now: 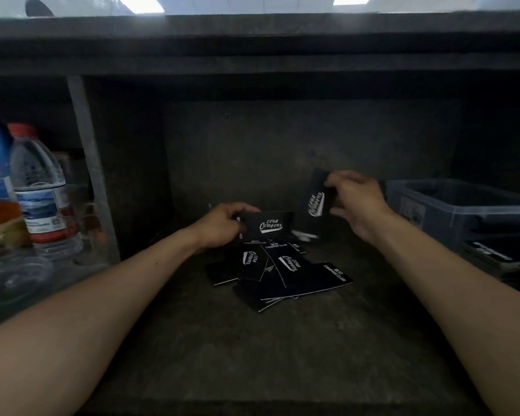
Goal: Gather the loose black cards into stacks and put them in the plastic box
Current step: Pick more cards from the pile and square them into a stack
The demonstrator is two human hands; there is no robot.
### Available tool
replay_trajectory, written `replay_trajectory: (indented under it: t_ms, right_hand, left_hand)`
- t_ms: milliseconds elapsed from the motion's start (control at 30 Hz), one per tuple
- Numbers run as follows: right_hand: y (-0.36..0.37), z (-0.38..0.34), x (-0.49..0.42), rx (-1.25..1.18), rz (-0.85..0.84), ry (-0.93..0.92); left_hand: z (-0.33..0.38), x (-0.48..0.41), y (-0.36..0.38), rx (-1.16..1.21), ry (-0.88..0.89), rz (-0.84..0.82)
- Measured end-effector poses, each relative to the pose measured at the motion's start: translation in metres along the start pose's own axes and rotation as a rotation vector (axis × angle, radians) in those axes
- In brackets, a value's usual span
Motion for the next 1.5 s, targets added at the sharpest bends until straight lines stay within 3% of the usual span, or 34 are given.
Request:
replay_trajectory:
  t_ms: [133,200,400,567,733,900,1100,1233,1333,1400,1500]
  right_hand:
    - [-0.006,0.022,0.001,-0.068,0.082,0.211]
    - [0.000,0.034,0.001,0.008,0.010,0.263]
    - [0.011,0.043,0.001,0.615,-0.143,0.187]
    - [0.033,0.022,0.010,0.979,-0.236,0.179]
    - [0.055,0.019,0.040,1.287,-0.624,0.513]
    - [0.054,0.020,0.042,1.024,-0.660,0.511]
    - [0.040,0.006,0.017,0.501,-0.339,0.067]
    - [0.037,0.015,0.012,0.693,-0.126,-0.091]
    - [0.033,0.010,0.013,0.892,-0.006,-0.108]
    - [0.038,0.010,0.014,0.863,-0.091,-0.033]
    - [0.067,0.020,0.032,0.952,-0.388,0.132]
  left_hand:
    - [-0.002,-0.002,0.001,0.059,-0.038,0.020]
    - [-0.004,-0.003,0.000,0.055,-0.066,0.024]
    - [-0.014,-0.002,-0.009,0.044,-0.067,0.094]
    - [-0.011,0.001,-0.021,-0.017,-0.061,0.204]
    - [-0.016,0.002,-0.016,-0.017,-0.116,0.139]
    - [-0.015,0.000,-0.012,-0.015,-0.087,0.108]
    - [-0.003,0.001,-0.004,0.072,-0.053,0.000]
    - [0.003,0.003,0.003,-0.022,-0.068,-0.069]
    - [-0.001,0.003,-0.004,-0.087,-0.079,0.000]
    - [-0.005,0.006,-0.012,-0.042,-0.117,0.080]
    - [-0.009,0.007,-0.015,-0.029,-0.146,0.098]
Point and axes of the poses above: each hand's wrist, its own x-axis away from the middle knuckle, its own y-axis out of the palm, z = x × y, the point moved 6 cm from there along -x, towards the middle knuckle, and after that the axes turned 15 degrees about -z, right-handed, at the moved point
